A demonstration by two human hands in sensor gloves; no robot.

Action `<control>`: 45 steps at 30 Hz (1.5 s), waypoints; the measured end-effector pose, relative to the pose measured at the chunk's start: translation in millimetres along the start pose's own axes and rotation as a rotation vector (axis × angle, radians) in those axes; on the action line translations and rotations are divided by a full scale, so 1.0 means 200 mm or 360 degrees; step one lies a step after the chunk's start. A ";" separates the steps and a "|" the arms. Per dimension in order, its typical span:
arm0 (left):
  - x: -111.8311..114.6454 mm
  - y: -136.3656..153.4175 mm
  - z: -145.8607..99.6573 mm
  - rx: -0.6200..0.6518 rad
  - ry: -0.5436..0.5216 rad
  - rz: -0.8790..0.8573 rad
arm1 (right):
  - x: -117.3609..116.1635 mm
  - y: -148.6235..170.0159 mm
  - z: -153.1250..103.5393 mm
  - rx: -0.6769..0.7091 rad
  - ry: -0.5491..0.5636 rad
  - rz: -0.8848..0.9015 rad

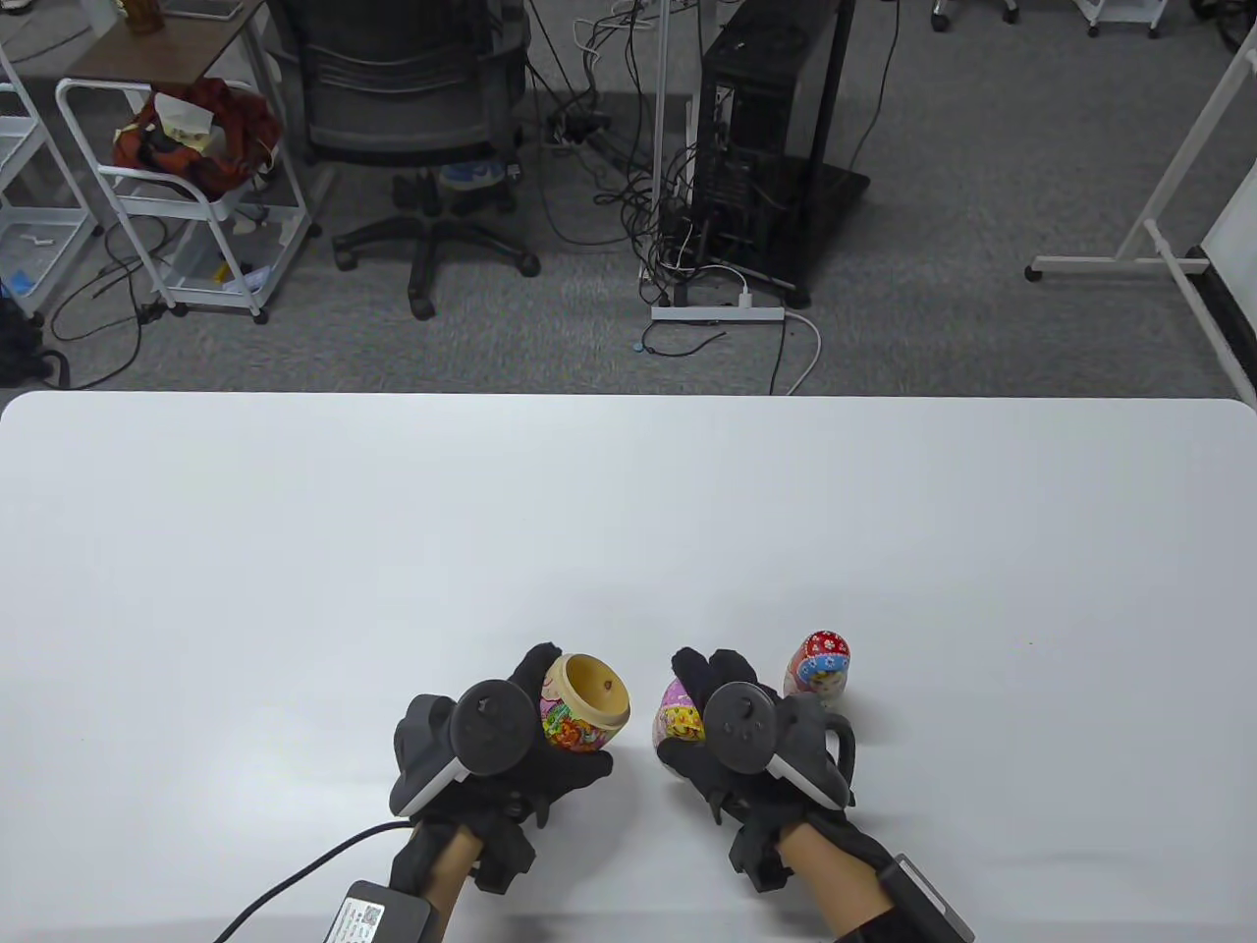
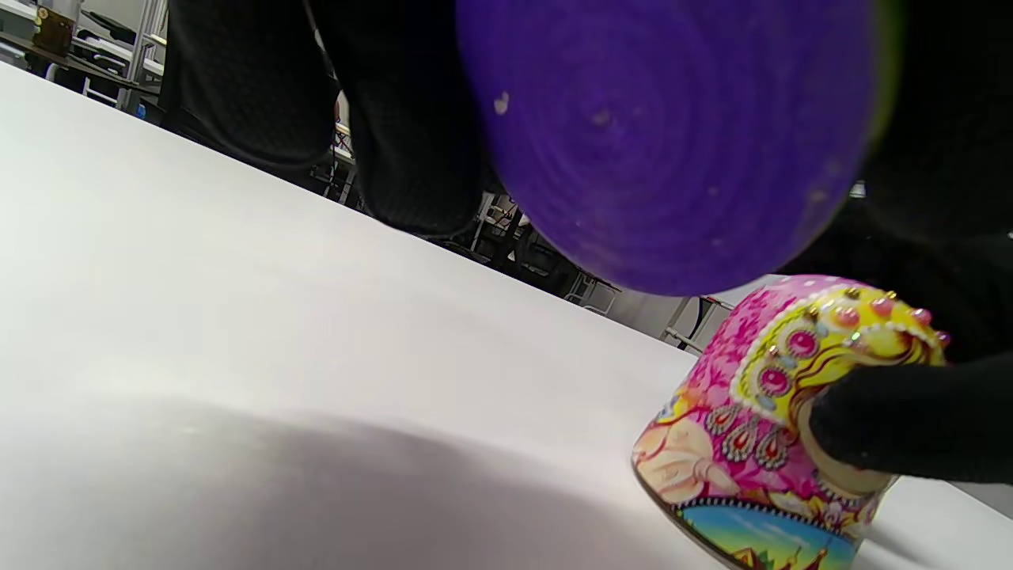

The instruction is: Nest individual Russian dolls into a nested set

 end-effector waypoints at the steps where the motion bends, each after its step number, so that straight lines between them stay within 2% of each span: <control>1: 0.00 0.00 0.00 0.0002 -0.0001 0.0000 | -0.01 0.00 0.00 -0.0001 -0.0020 -0.0004; 5: 0.00 0.00 0.00 0.0008 0.0004 -0.0001 | -0.03 0.00 0.00 -0.0007 -0.0065 -0.0004; 7: 0.00 -0.01 0.00 0.0016 0.0001 0.0003 | 0.00 0.00 0.00 0.0024 -0.0078 0.0048; 11: 0.00 -0.04 -0.01 0.0049 -0.0017 0.0028 | 0.31 0.05 -0.05 0.0006 0.0393 0.0263; 13: -0.01 -0.06 -0.01 0.0062 -0.0031 0.0044 | 0.42 0.11 -0.07 -0.0055 0.0542 0.0365; 15: -0.01 -0.06 -0.01 0.0067 -0.0034 0.0051 | 0.46 0.21 -0.07 -0.0197 0.0581 0.0390; 18: 0.00 -0.07 -0.01 0.0067 -0.0031 0.0041 | 0.41 0.38 -0.05 -0.0469 0.0460 0.0276; 21: 0.00 -0.07 -0.01 0.0065 -0.0026 0.0042 | 0.32 0.50 -0.03 -0.0621 0.0272 0.0207; 25: 0.00 -0.07 -0.01 0.0061 -0.0019 0.0044 | 0.25 0.54 -0.01 -0.0651 0.0123 0.0221; 28: 0.00 -0.07 -0.02 0.0060 -0.0016 0.0048 | 0.27 0.54 -0.02 -0.0669 0.0194 0.0202; 32: 0.00 -0.07 -0.02 0.0061 -0.0016 0.0049 | 0.29 0.52 -0.02 -0.0631 0.0259 0.0142; 35: 0.00 -0.07 -0.01 0.0058 -0.0018 0.0052 | 0.32 0.49 -0.02 -0.0587 0.0311 0.0200; 39: 0.00 -0.07 -0.01 0.0060 -0.0025 0.0065 | 0.41 0.41 -0.05 -0.0466 0.0497 0.0327; 41: 0.00 -0.08 -0.02 0.0064 -0.0037 0.0080 | 0.48 0.33 -0.09 -0.0329 0.0695 0.0408; 45: 0.00 -0.10 -0.02 0.0088 -0.0064 0.0125 | 0.59 0.12 -0.16 0.0026 0.0866 0.0585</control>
Point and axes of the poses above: the tracker on the back of each hand, its own y axis roughly to the little-finger side, its own z axis roughly from the wrist to the fingertips, x = y × z, the point moved 5 cm from there along z, roughly from the wrist to the fingertips, and after that the axes turned 3 degrees about y, right-handed, at the moved point
